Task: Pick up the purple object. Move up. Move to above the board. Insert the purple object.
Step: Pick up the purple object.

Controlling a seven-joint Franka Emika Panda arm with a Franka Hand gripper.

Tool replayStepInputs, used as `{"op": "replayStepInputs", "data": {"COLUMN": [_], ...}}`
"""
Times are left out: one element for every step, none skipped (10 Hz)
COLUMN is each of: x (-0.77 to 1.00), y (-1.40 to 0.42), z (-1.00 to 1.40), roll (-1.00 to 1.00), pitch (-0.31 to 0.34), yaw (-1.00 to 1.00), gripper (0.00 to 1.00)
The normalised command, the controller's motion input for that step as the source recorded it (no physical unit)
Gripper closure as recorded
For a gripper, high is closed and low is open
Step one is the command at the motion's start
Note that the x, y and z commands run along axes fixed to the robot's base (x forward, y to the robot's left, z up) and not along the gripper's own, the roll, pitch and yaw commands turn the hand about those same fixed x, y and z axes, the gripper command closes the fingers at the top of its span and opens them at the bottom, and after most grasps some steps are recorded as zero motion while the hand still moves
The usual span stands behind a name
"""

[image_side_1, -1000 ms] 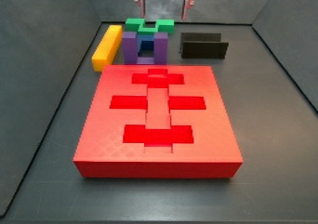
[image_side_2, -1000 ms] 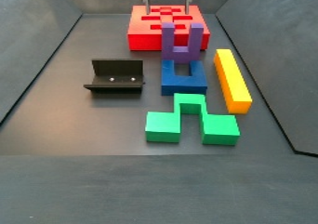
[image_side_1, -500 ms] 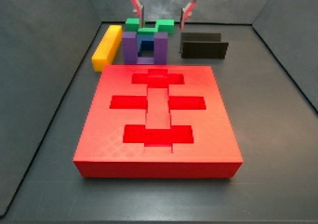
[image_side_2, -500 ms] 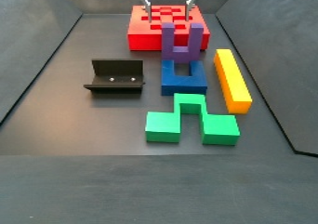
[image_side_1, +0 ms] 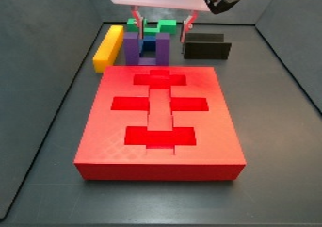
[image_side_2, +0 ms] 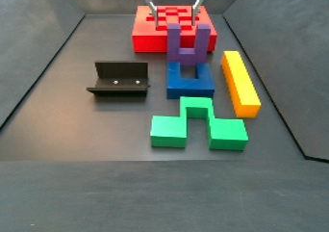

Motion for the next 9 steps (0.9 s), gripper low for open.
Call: {"op": "replayStepInputs", "data": {"x": [0.11, 0.11, 0.14, 0.16, 0.16, 0.13, 0.2, 0.13, 0.08], "y": [0.15, 0.19, 0.14, 0.04, 0.06, 0.0, 0.0, 0.0, 0.0], "z": [0.0, 0.0, 0.0, -0.03, -0.09, -0.14, -0.26, -0.32, -0.28], "roll": [0.0, 0.0, 0.0, 0.02, 0.06, 0.09, 0.09, 0.06, 0.07], "pitch": [0.01, 0.019, 0.019, 0.02, 0.026, 0.014, 0.0, 0.0, 0.0], "yaw": [-0.04, -0.05, -0.05, -0.09, -0.07, -0.06, -0.05, -0.05, -0.02], "gripper": [0.0, 0.0, 0.0, 0.0, 0.0, 0.0, 0.0, 0.0, 0.0]}}
